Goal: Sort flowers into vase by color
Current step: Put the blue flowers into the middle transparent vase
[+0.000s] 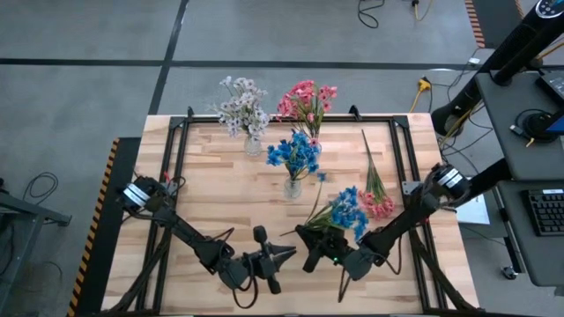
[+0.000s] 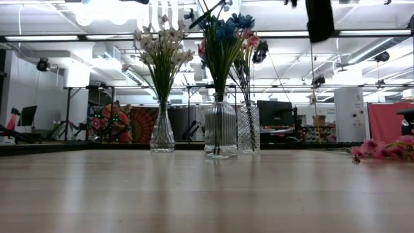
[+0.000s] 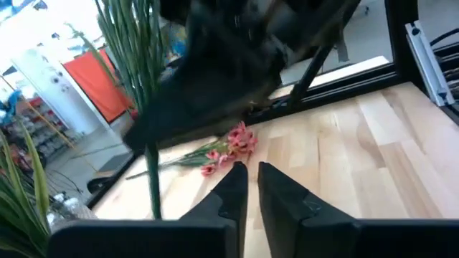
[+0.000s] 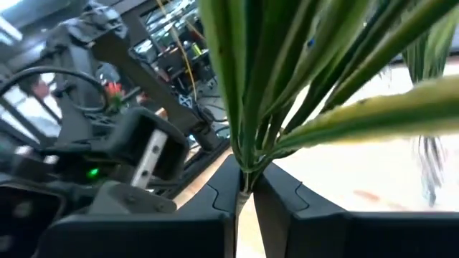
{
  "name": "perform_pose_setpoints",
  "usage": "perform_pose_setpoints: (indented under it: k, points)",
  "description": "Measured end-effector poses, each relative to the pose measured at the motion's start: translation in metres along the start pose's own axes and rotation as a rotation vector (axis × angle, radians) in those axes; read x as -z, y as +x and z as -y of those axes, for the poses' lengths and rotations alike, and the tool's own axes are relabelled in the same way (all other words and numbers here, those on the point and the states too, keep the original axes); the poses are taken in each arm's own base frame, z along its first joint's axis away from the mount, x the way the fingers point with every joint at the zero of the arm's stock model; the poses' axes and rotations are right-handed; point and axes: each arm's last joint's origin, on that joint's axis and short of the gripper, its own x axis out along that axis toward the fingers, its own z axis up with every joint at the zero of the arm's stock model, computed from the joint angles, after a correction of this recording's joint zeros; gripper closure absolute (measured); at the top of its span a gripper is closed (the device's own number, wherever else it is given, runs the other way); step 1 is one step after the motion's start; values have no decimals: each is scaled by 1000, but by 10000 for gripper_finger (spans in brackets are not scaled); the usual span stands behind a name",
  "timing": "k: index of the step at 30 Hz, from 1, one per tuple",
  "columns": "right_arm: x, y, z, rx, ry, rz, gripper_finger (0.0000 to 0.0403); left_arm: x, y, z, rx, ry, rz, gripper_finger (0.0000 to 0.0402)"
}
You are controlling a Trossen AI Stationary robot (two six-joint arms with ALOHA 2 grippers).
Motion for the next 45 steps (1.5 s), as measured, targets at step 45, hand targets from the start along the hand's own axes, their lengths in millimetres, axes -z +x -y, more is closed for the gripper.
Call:
perform_pose_setpoints:
  k: [45]
  points:
    - [-110, 43, 68, -504, -988, -432, 381, 93, -8, -138, 150, -277, 109, 368]
